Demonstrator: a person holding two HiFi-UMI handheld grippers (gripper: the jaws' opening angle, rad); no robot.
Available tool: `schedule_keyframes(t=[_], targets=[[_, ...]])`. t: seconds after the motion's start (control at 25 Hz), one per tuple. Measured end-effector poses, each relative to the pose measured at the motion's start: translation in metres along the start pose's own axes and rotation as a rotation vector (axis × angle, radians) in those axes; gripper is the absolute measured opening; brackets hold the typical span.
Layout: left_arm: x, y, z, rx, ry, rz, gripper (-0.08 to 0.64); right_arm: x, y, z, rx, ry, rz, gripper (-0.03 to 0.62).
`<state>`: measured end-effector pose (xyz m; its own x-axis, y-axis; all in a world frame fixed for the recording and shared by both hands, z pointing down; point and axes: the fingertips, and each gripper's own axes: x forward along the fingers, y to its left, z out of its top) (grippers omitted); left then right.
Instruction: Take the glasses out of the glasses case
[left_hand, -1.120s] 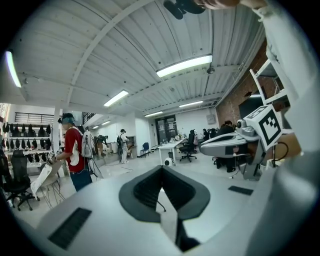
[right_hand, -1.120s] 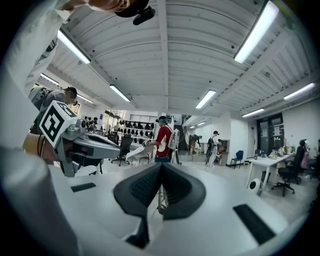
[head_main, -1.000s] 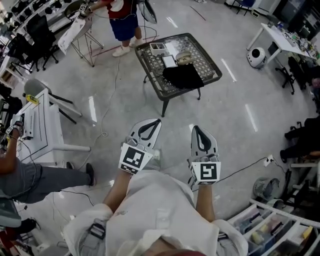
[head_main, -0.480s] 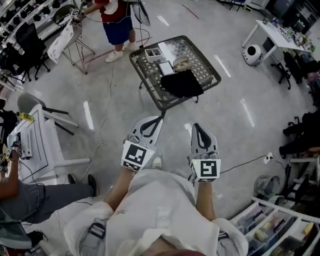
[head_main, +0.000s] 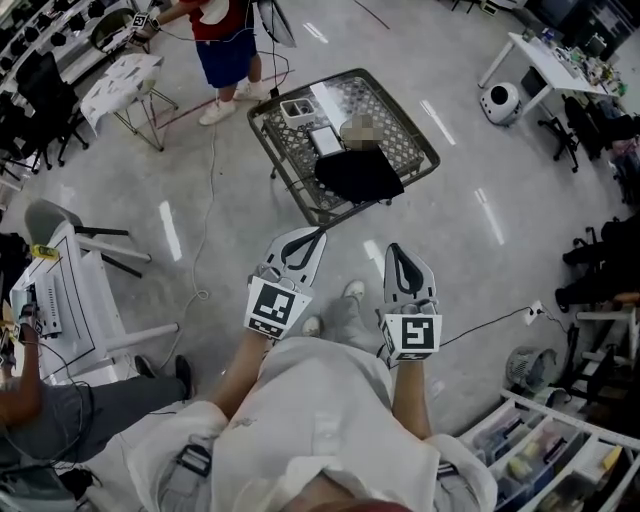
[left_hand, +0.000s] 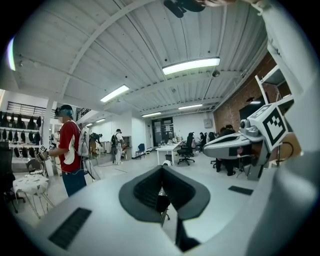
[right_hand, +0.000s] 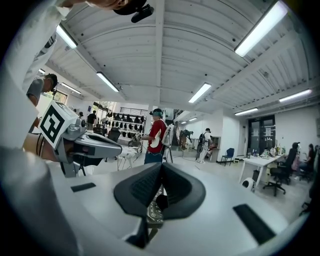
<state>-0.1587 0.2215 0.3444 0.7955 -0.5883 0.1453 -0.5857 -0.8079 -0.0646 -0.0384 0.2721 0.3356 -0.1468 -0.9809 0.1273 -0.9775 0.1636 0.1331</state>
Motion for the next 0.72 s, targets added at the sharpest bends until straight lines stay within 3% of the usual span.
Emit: schedule_keyframes(t=[0.72], targets=[[0.113, 0.030, 0.004, 0.003, 0.061, 0.064, 0.012, 0.093, -0.088, -0.010, 0.027, 0.004, 0.092, 0.006]])
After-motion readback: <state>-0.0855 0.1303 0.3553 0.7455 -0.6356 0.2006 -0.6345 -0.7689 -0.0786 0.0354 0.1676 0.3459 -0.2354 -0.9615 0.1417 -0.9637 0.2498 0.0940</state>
